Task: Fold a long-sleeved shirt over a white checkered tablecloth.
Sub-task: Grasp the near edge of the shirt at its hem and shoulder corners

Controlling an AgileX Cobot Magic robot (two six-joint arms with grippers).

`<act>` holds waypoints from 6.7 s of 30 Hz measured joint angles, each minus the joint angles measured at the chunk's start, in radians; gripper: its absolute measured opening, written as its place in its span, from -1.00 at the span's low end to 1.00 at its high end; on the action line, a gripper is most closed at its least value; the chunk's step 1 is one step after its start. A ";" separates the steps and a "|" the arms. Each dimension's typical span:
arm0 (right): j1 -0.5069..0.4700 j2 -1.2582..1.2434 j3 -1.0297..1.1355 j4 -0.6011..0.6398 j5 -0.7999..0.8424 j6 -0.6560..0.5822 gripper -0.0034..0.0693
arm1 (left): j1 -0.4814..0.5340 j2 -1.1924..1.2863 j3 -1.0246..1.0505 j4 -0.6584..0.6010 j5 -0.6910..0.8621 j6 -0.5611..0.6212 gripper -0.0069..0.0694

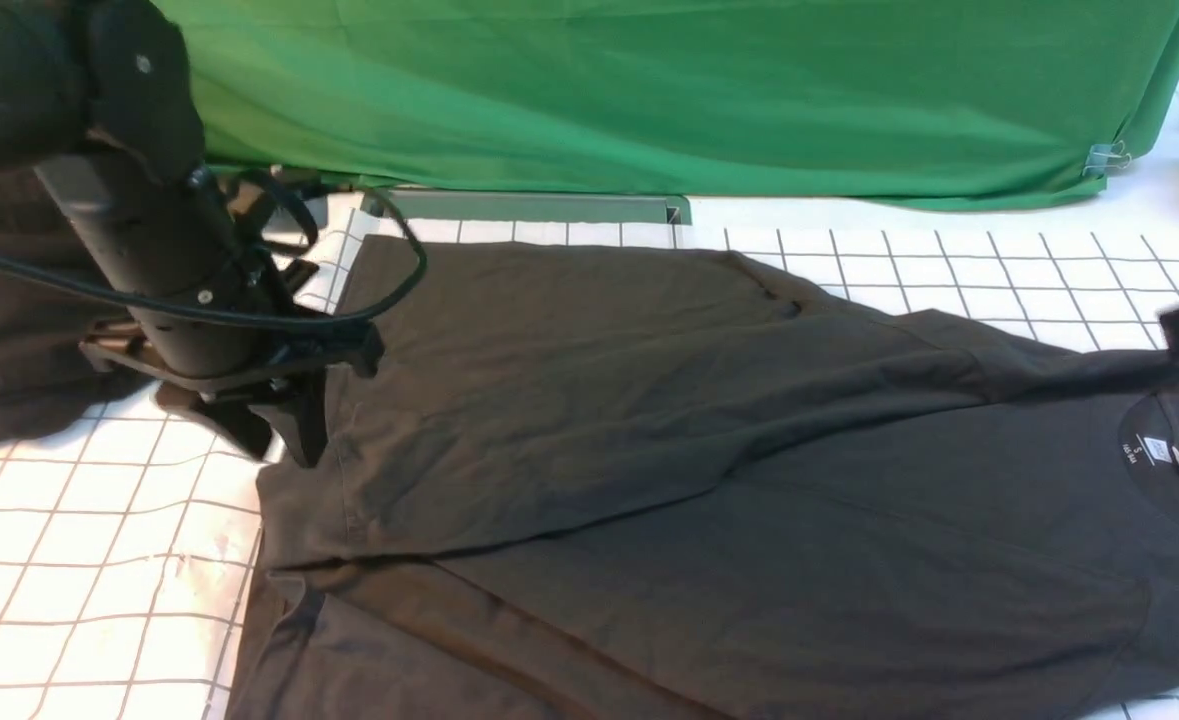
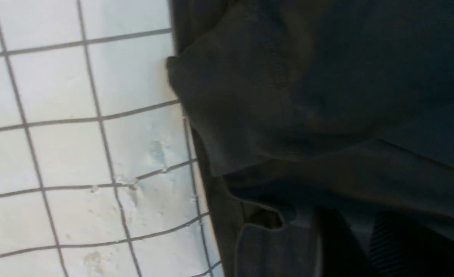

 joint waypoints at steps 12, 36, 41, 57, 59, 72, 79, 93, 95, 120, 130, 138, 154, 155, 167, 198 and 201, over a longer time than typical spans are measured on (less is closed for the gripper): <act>0.005 0.201 -0.007 0.254 0.125 -0.251 -0.92 | -0.118 -0.271 0.414 0.012 -0.077 -0.064 -0.83; 0.185 0.201 -0.007 0.264 0.039 -0.263 -0.91 | -0.118 -0.090 0.605 0.140 -0.598 -0.047 0.29; 0.185 0.201 -0.007 0.264 0.039 -0.263 -0.91 | -0.118 -0.115 0.605 0.131 -0.535 -0.022 -0.66; 0.185 0.201 -0.007 0.263 0.068 -0.273 -0.88 | -0.118 -0.368 0.613 0.139 -0.439 0.013 -0.81; 0.185 0.201 -0.007 0.263 0.068 -0.273 -0.88 | -0.118 -0.349 0.613 0.143 -0.519 0.016 -0.72; 0.185 0.201 -0.007 0.263 0.069 -0.277 -0.88 | -0.118 -0.097 0.619 0.176 -0.690 0.017 0.54; 0.185 0.201 -0.007 0.263 0.069 -0.277 -0.88 | -0.118 -0.080 0.620 0.170 -0.751 0.026 0.31; 0.185 0.201 -0.007 0.263 0.073 -0.277 -0.87 | -0.118 -0.150 0.619 0.072 -0.507 0.033 -0.76; 0.185 0.201 -0.007 0.263 0.073 -0.277 -0.87 | -0.118 -0.208 0.619 0.065 -0.452 0.036 -0.76; 0.185 0.201 -0.007 0.263 0.126 -0.285 -0.85 | -0.118 -0.272 0.619 0.098 -0.154 0.003 0.15; 0.185 0.200 -0.007 0.263 0.133 -0.301 -0.85 | -0.141 -0.380 0.753 -0.006 -0.193 -0.173 0.41; 0.185 0.200 -0.007 0.263 0.121 -0.311 -0.85 | -0.141 -0.294 0.790 0.002 -0.326 -0.210 0.41; 0.295 0.181 0.044 0.262 0.237 -0.447 -0.85 | -0.141 -0.373 0.703 0.049 -0.165 -0.193 -0.77; 0.301 0.180 0.048 0.262 0.235 -0.447 -0.85 | -0.141 -0.378 0.701 0.051 -0.158 -0.193 -0.77; 0.610 0.166 0.394 0.191 -0.131 -0.434 0.27 | -0.141 -0.453 0.683 0.119 -0.077 -0.207 -0.77; 0.653 0.036 0.499 0.034 -0.201 -0.182 -0.82 | -0.141 -0.595 0.589 0.057 -0.003 -0.189 -0.77; 0.653 -0.035 0.474 0.033 -0.152 -0.174 -0.82 | -0.141 -0.603 0.546 0.055 0.000 -0.188 -0.77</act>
